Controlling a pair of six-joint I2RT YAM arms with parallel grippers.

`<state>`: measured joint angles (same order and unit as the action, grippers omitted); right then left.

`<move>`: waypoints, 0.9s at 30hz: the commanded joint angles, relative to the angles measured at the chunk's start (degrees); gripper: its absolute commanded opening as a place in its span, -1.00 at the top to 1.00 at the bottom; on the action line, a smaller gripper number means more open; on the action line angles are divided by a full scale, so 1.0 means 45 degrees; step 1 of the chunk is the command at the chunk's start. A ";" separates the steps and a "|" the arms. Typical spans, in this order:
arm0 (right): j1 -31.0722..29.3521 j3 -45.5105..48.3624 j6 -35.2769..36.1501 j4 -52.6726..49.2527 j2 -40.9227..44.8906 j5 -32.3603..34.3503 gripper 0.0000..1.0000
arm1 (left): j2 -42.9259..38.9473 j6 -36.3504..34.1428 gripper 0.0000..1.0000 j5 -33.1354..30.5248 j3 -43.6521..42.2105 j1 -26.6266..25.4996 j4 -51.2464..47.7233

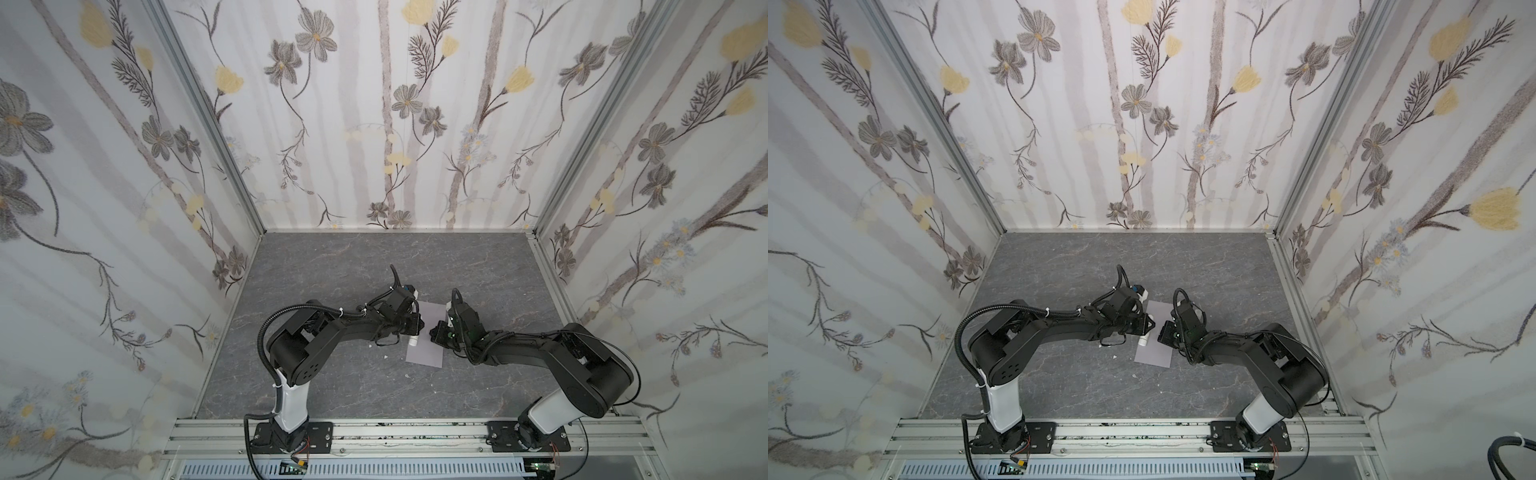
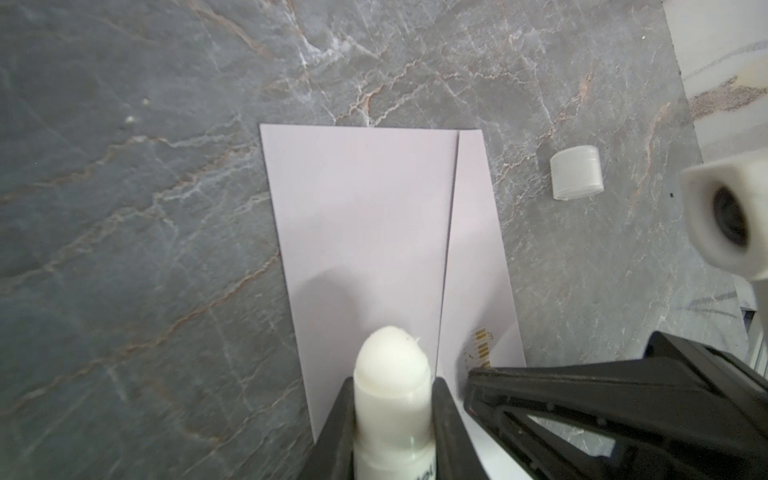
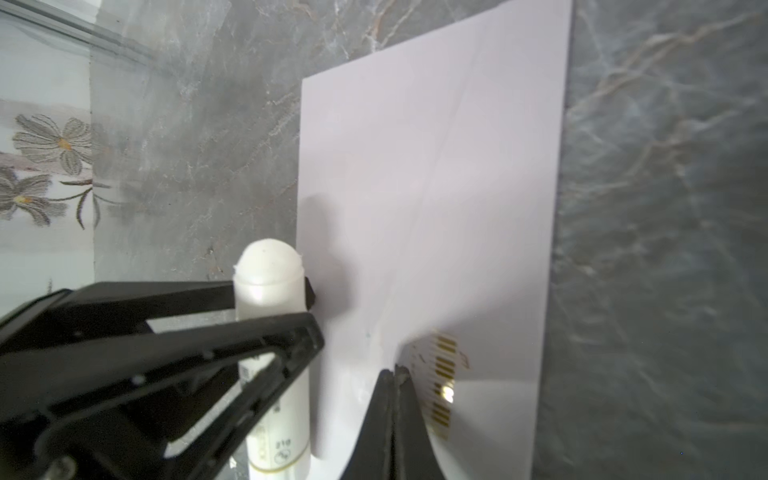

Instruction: Place the letter into the envelope and seal it

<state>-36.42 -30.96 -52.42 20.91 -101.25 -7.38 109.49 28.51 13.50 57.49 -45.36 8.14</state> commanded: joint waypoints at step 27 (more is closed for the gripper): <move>-0.0302 0.0557 -0.0613 -0.0951 0.1076 0.0087 1.00 | 0.0007 -0.0125 1.00 -0.0148 -0.0177 -0.0056 -0.1887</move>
<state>-37.71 -29.36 -53.93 19.18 -98.13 -7.51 109.08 28.49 13.15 57.21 -45.47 7.75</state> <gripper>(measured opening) 0.050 0.216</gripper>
